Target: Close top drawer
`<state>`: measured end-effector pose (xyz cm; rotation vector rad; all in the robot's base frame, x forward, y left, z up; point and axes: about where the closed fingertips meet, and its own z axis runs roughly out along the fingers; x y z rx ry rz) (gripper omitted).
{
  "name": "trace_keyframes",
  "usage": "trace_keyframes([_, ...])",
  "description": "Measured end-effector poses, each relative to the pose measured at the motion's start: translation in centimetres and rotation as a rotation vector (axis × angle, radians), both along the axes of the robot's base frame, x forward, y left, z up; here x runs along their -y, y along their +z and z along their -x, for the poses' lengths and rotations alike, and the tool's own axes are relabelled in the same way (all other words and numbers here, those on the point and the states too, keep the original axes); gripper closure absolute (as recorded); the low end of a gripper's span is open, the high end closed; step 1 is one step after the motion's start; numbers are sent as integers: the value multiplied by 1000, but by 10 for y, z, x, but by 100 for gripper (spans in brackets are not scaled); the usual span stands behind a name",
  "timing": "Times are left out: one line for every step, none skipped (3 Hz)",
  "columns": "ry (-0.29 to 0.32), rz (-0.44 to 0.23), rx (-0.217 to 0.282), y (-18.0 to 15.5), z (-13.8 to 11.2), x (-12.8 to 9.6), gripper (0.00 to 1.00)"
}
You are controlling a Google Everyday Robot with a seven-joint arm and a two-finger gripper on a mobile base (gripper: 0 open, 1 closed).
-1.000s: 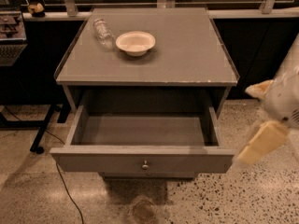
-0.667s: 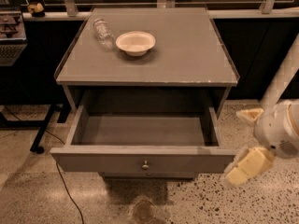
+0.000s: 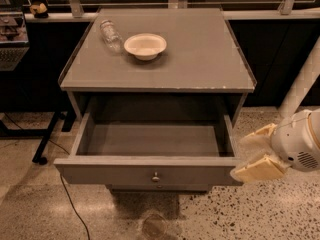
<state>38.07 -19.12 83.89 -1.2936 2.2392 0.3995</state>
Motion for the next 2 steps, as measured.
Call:
trace_keyframes([0,0,0,0,0,0,64])
trace_keyframes([0,0,0,0,0,0,88])
